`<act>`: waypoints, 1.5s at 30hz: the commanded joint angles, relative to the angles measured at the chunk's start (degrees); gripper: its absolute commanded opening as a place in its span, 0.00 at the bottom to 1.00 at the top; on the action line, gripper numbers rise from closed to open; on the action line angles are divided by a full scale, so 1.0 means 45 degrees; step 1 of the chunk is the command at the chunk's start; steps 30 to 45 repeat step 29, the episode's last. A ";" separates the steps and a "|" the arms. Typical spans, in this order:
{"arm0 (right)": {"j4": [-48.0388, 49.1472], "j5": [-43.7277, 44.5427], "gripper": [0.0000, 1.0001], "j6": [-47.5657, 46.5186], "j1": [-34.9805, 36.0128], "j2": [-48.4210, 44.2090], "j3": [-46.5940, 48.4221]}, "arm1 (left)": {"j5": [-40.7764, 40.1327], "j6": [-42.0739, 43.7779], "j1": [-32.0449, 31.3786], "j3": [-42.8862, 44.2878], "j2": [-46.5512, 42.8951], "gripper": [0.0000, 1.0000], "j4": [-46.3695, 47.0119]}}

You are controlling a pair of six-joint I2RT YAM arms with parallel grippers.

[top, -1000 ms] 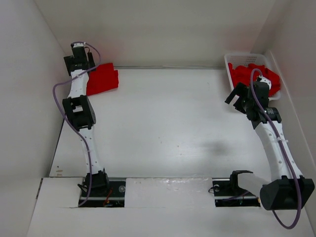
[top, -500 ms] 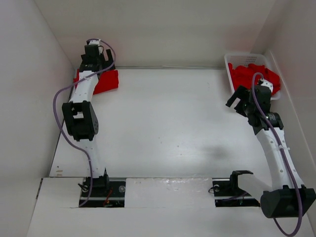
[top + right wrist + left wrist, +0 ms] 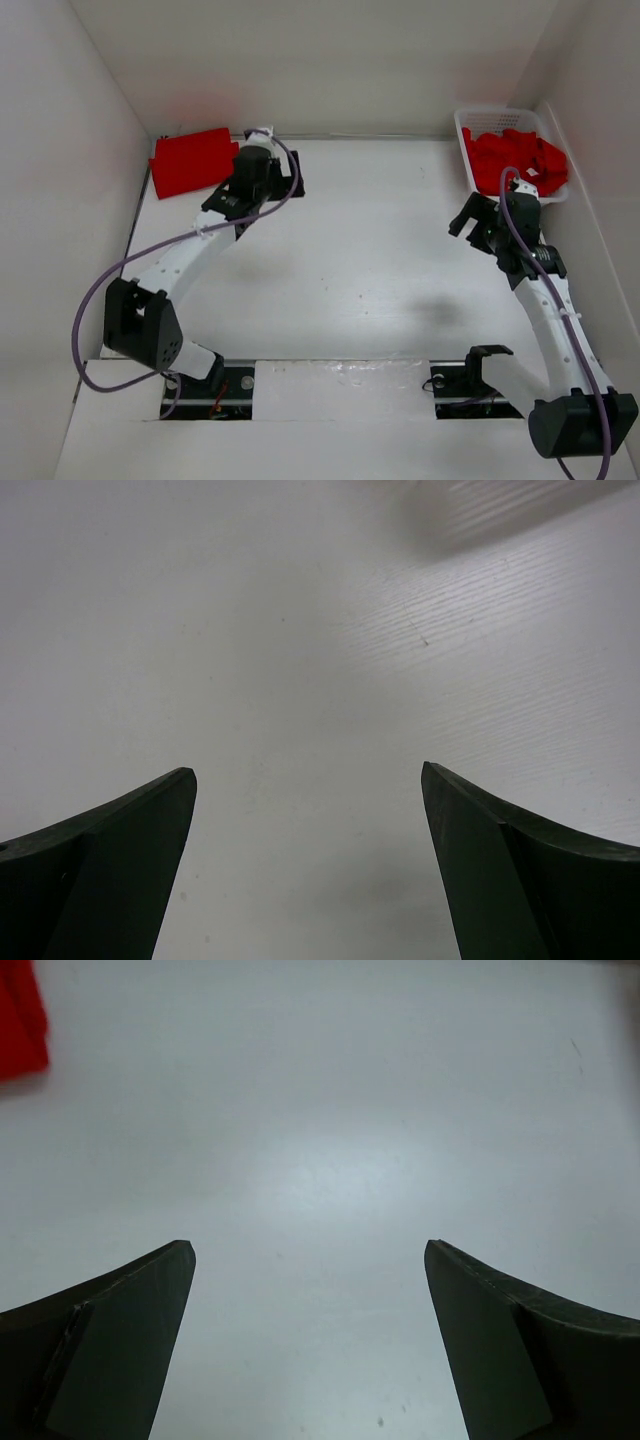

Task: Fold and stack the t-shirts
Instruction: Put the neatly folded tshirt into the corner of the board with the left arm

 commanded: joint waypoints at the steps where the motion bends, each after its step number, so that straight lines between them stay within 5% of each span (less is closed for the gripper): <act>1: 0.0947 -0.0333 1.00 -0.0178 0.0234 -0.0388 -0.0257 | -0.0472 -0.1163 -0.0861 -0.1491 -0.1862 1.00 0.0694; 11: 0.1203 -0.0450 1.00 -0.0412 0.0350 -0.0525 -0.0395 | -0.1313 -0.1887 -0.1000 -0.2685 -0.3563 1.00 -0.0244; 45: 0.1593 -0.1271 1.00 -0.0940 0.0351 -0.0642 -0.0141 | -0.1469 -0.1887 -0.1000 -0.2686 -0.3682 1.00 -0.0126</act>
